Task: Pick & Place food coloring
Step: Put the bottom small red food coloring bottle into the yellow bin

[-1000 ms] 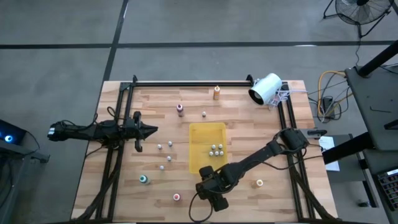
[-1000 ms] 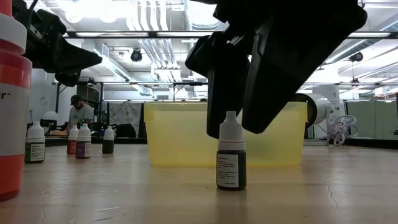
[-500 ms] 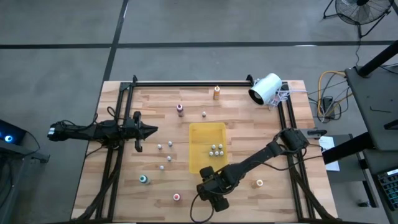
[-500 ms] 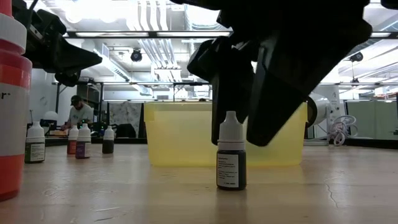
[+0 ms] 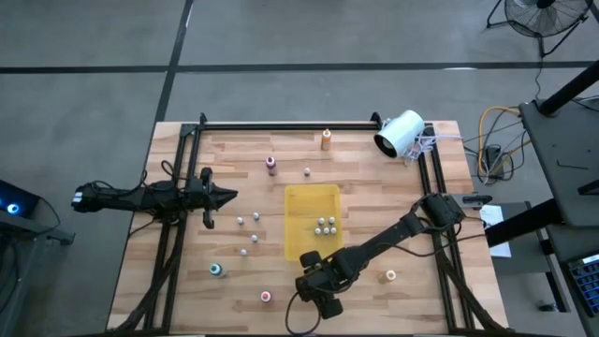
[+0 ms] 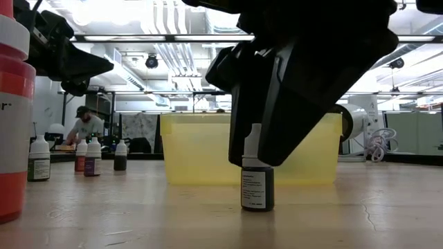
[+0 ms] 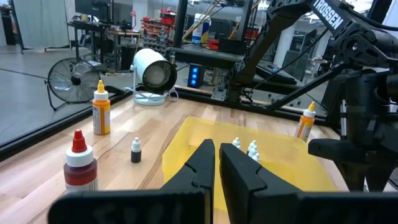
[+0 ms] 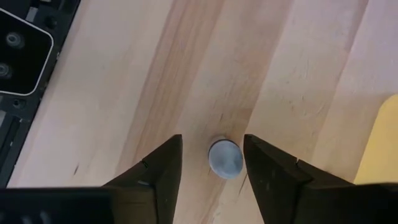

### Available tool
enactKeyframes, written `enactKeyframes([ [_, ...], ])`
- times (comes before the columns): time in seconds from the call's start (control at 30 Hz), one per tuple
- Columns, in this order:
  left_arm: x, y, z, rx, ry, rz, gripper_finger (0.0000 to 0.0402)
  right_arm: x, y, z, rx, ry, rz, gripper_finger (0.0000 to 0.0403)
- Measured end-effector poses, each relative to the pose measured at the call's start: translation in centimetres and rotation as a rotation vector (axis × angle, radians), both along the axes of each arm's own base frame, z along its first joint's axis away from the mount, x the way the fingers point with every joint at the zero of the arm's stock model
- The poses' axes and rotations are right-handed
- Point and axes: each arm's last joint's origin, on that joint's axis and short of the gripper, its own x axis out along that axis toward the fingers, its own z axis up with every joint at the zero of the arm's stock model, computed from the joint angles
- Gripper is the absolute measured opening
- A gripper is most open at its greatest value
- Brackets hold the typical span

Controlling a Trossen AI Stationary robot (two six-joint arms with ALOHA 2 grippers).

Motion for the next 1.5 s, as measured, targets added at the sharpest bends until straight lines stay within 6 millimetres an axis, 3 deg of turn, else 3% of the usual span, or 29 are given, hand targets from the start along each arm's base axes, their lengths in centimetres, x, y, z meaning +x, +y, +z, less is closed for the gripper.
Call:
enactKeyframes([
  [0.6,0.0,0.0,0.0,0.000,0.000,0.000,0.0000,0.0,0.0,0.3,-0.002,-0.004,0.010,0.0050],
  [0.83,0.0,0.0,0.0,0.000,0.000,0.000,0.0000,-0.2,-0.2,4.2,0.005,-0.040,0.013,0.0055],
  [1.17,0.0,0.0,0.0,0.000,0.000,0.000,0.0000,-1.0,-1.3,10.7,-0.167,-0.090,-0.013,0.0055],
  [1.5,0.0,0.0,0.0,0.000,0.000,0.000,0.0000,-3.4,-3.5,11.7,-0.230,-0.073,-0.099,0.0054],
])
